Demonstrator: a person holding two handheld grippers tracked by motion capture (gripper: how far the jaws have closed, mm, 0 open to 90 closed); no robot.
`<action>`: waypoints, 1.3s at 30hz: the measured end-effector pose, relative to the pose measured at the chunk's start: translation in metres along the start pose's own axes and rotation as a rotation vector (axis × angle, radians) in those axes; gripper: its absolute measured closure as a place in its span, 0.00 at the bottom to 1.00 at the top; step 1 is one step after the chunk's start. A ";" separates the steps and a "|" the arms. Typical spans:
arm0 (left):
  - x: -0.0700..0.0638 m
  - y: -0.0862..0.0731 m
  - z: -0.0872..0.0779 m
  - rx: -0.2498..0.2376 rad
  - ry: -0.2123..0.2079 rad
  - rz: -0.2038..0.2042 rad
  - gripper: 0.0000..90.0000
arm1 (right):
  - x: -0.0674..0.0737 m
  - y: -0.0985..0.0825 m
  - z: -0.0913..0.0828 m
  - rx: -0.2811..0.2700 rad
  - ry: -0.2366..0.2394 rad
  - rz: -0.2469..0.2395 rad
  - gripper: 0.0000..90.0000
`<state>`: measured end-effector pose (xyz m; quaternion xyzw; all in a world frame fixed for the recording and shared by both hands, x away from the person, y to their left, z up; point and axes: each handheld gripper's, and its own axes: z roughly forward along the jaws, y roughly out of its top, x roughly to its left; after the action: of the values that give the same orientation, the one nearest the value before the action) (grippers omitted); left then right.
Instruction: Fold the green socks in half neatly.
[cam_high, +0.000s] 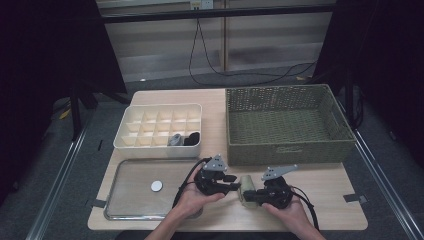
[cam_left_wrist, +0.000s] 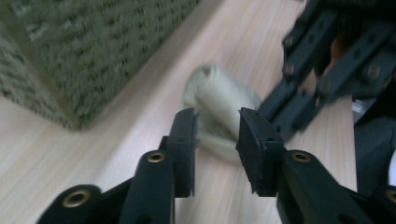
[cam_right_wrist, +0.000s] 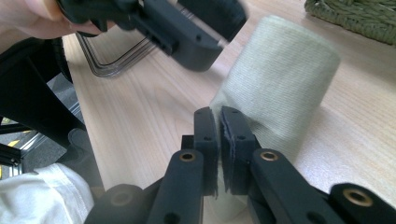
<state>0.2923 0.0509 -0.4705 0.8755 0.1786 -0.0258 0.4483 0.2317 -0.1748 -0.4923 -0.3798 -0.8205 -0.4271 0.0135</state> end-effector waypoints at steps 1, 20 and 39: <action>0.000 0.002 0.002 -0.010 -0.002 -0.001 0.69 | 0.001 0.000 0.000 0.003 0.004 0.000 0.96; 0.013 0.006 0.029 0.066 -0.034 -0.014 0.58 | -0.001 -0.005 -0.007 0.016 0.004 -0.014 0.92; 0.011 0.000 0.031 0.116 -0.099 -0.040 0.48 | -0.011 -0.011 -0.023 0.021 -0.043 0.027 0.80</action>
<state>0.3058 0.0294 -0.4912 0.8939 0.1719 -0.0882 0.4044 0.2255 -0.2015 -0.4897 -0.3998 -0.8198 -0.4099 0.0057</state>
